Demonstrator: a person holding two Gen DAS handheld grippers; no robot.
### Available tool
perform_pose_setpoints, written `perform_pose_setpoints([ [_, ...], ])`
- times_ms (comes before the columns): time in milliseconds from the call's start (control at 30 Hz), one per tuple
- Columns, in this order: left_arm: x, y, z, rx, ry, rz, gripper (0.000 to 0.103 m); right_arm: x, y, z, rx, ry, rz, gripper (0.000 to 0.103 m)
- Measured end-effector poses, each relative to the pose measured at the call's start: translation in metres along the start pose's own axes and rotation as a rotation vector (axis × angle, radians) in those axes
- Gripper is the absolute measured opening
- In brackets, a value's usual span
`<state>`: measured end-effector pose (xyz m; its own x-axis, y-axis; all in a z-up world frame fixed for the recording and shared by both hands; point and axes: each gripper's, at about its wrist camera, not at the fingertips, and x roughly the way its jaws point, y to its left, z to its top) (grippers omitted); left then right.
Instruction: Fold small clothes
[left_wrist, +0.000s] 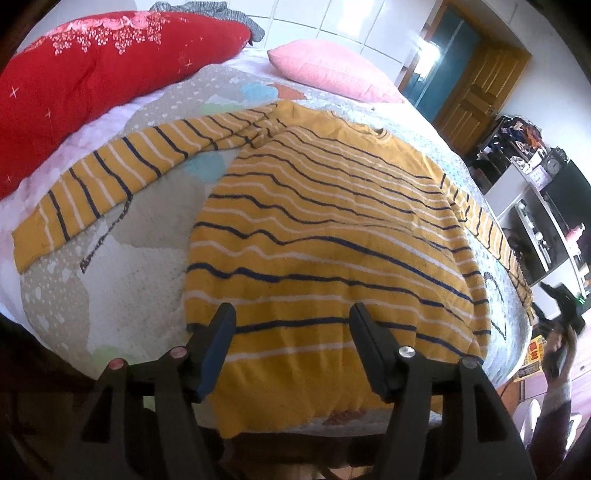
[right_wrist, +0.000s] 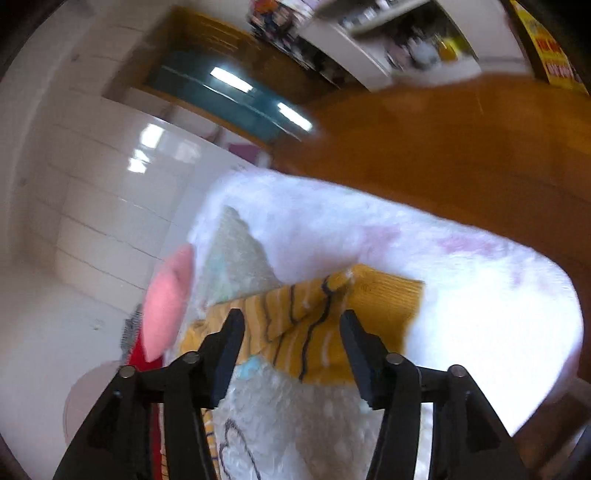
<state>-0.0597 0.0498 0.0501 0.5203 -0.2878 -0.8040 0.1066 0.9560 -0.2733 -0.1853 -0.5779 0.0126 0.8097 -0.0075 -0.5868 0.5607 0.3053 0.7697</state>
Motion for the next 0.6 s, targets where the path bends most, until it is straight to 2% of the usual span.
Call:
perform_pose_setpoints([
  [67,0.0,-0.001,-0.001,0.002,0.0,-0.005,0.063,0.022,-0.003,0.009,0.101,0.041,-0.023,0.059],
  [133,-0.001,-0.003,-0.003,0.008,-0.003,-0.005,0.063,0.031,-0.009,0.016,0.222,0.023,-0.027,0.052],
  [167,-0.001,-0.003,-0.003,0.009,-0.002,-0.006,0.063,0.034,-0.009,0.02,0.247,0.019,-0.035,0.037],
  [200,-0.001,-0.003,-0.004,0.009,0.0,-0.008,0.063,0.038,-0.01,0.023,0.266,0.017,-0.046,0.014],
  [233,0.0,-0.001,-0.004,0.006,0.001,-0.011,0.063,0.041,-0.012,0.024,0.271,0.018,-0.049,0.008],
  [333,0.002,0.003,-0.004,-0.012,0.004,-0.021,0.063,0.046,0.002,0.03,0.204,0.01,-0.049,0.007],
  [400,0.001,0.004,-0.002,-0.015,0.002,-0.026,0.063,0.038,0.018,0.036,0.133,-0.006,-0.001,0.006],
  [500,-0.005,0.003,0.0,-0.011,-0.02,-0.029,0.063,0.003,0.069,0.043,0.001,-0.054,0.148,0.006],
  [600,-0.01,0.003,0.0,-0.009,-0.043,-0.035,0.064,-0.027,0.086,0.034,-0.034,-0.077,0.235,0.006],
])
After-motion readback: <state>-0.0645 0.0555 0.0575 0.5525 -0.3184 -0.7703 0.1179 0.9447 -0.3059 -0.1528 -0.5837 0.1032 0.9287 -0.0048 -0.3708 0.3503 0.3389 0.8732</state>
